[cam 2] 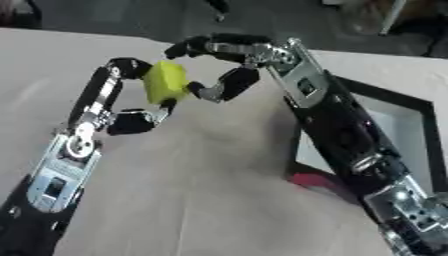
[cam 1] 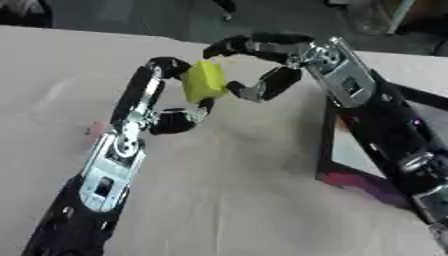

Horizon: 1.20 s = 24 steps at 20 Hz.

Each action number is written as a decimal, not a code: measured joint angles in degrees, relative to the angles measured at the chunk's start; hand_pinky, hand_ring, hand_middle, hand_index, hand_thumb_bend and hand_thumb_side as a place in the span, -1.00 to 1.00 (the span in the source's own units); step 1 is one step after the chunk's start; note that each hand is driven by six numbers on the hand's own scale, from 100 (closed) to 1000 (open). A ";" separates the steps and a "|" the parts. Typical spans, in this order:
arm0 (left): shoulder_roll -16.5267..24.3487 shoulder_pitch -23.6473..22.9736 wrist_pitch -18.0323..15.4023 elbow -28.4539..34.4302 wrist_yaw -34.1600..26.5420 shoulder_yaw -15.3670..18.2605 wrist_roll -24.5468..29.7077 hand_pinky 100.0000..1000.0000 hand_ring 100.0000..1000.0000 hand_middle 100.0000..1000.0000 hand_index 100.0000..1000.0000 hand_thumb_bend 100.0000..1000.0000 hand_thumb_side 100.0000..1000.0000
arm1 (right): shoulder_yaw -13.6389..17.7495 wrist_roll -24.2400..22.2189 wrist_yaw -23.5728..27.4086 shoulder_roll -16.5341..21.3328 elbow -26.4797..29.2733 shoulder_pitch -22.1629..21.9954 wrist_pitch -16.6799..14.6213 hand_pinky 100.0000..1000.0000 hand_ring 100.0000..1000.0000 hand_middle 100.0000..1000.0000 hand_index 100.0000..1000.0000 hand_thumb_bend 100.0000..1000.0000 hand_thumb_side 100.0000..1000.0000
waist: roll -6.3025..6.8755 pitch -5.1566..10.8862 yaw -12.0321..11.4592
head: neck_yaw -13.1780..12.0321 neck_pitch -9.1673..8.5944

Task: Pick up the objects with one hand, pass them to the other hand, and then place them into the box on the other side of the table.

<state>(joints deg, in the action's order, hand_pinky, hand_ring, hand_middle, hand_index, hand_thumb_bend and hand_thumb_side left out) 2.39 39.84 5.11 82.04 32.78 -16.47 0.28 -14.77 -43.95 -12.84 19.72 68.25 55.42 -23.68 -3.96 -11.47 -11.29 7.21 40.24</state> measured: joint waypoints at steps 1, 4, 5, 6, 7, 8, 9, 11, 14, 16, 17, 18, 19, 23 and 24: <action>0.00 0.00 -0.01 0.00 -0.01 0.00 -0.02 0.58 0.26 -0.02 -0.25 -0.81 -1.00 | 0.00 -0.04 0.00 -0.07 -0.07 0.00 0.04 1.00 1.00 0.85 0.96 -1.00 -0.59 | 0.00 0.00 0.00 | 0.00 0.00; -0.02 -0.01 -0.12 0.01 -0.03 0.00 -0.20 0.58 0.26 -0.02 -0.25 -0.80 -1.00 | -0.01 -0.33 0.00 -0.34 -0.09 -0.01 0.33 1.00 1.00 0.85 0.96 -1.00 -0.60 | 0.00 0.00 -0.02 | 0.00 0.00; -0.03 -0.02 -0.15 0.01 -0.03 0.00 -0.26 0.58 0.26 -0.02 -0.25 -0.78 -1.00 | -0.02 -0.42 0.00 -0.34 -0.10 -0.01 0.42 1.00 1.00 0.86 0.96 -1.00 -0.59 | 0.00 -0.01 -0.02 | 0.00 0.00; -0.07 -0.03 -0.15 0.01 -0.03 0.00 -0.29 0.58 0.26 -0.02 -0.25 -0.77 -1.00 | -0.02 -0.51 0.00 -0.34 -0.10 -0.02 0.51 1.00 1.00 0.86 0.97 -1.00 -0.60 | 0.00 -0.01 -0.02 | 0.00 0.00; -0.20 -0.05 -0.11 0.01 -0.03 0.00 -0.34 0.58 0.26 -0.02 -0.25 -0.77 -1.00 | -0.03 -0.61 0.01 -0.35 -0.10 -0.03 0.61 1.00 1.00 0.86 0.97 -1.00 -0.60 | 0.00 -0.01 -0.02 | -0.01 0.00; -0.33 -0.07 -0.08 0.01 -0.03 0.00 -0.36 0.58 0.26 -0.02 -0.25 -0.76 -1.00 | -0.03 -0.72 0.03 -0.35 -0.10 -0.03 0.72 1.00 1.00 0.86 0.97 -1.00 -0.61 | 0.00 -0.01 -0.02 | -0.01 0.00; -0.46 -0.10 -0.07 0.00 -0.03 0.00 -0.37 0.58 0.26 -0.02 -0.25 -0.76 -1.00 | -0.03 -0.82 0.07 -0.35 -0.10 -0.03 0.81 1.00 1.00 0.86 0.97 -1.00 -0.62 | 0.00 -0.01 -0.01 | -0.02 0.00; -0.47 -0.10 -0.07 -0.01 -0.03 0.00 -0.38 0.58 0.26 -0.02 -0.24 -0.75 -1.00 | -0.03 -1.03 0.24 -0.35 -0.10 -0.03 1.02 1.00 1.00 0.86 0.98 -1.00 -0.63 | 0.00 -0.01 -0.01 | -0.02 0.00; -0.49 -0.10 -0.08 -0.03 -0.03 0.00 -0.37 0.58 0.26 -0.02 -0.24 -0.74 -1.00 | -0.04 -1.34 0.35 -0.36 -0.11 -0.03 1.34 1.00 1.00 0.86 0.98 -1.00 -0.64 | 0.00 -0.02 -0.01 | -0.02 0.00; -0.49 -0.12 -0.08 -0.15 -0.02 0.00 -0.36 0.58 0.26 -0.03 -0.24 -0.73 -1.00 | -0.05 -1.52 0.35 -0.42 -0.25 -0.03 1.52 1.00 1.00 0.86 0.98 -1.00 -0.64 | 0.00 -0.02 -0.01 | -0.02 0.00; -0.50 -0.12 -0.08 -0.27 0.00 0.00 -0.36 0.58 0.26 -0.03 -0.24 -0.72 -1.00 | -0.12 -1.56 0.33 -0.47 -0.42 -0.04 1.56 1.00 1.00 0.87 0.99 -1.00 -0.65 | 0.00 -0.02 -0.01 | -0.02 0.00; -0.50 -0.13 -0.08 -0.35 0.02 0.00 -0.38 0.58 0.26 -0.03 -0.24 -0.72 -1.00 | -0.20 -1.57 0.23 -0.54 -0.49 -0.05 1.57 1.00 1.00 0.88 1.00 -1.00 -0.65 | 0.00 -0.02 -0.01 | -0.02 0.00; -0.50 -0.15 -0.09 -0.36 0.05 0.00 -0.40 0.57 0.26 -0.03 -0.24 -0.72 -1.00 | -0.26 -1.55 0.07 -0.60 -0.62 -0.06 1.55 1.00 1.00 0.88 1.00 -1.00 -0.65 | 0.00 -0.02 -0.01 | -0.02 0.00; -0.50 -0.39 0.05 -0.55 0.42 0.02 -0.81 0.57 0.25 -0.03 -0.24 -0.71 -1.00 | -1.07 -1.17 -0.49 -0.79 -1.15 -0.30 1.16 1.00 1.00 0.89 1.00 -1.00 -0.66 | 0.00 -0.04 -0.01 | -0.02 0.00; -0.52 -0.39 0.07 -0.70 0.56 0.02 -0.94 0.57 0.25 -0.04 -0.24 -0.71 -1.00 | -1.32 -0.99 -0.60 -0.79 -1.23 -0.32 0.99 1.00 1.00 0.89 1.00 -1.00 -0.66 | 0.00 -0.04 -0.01 | -0.02 0.00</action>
<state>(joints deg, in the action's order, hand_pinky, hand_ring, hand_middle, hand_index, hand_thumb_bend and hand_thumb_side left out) 1.87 39.44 5.19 81.34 33.34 -16.45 -0.66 -16.08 -44.94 -13.43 18.93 67.02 55.10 -22.69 -3.96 -11.50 -11.30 7.19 40.24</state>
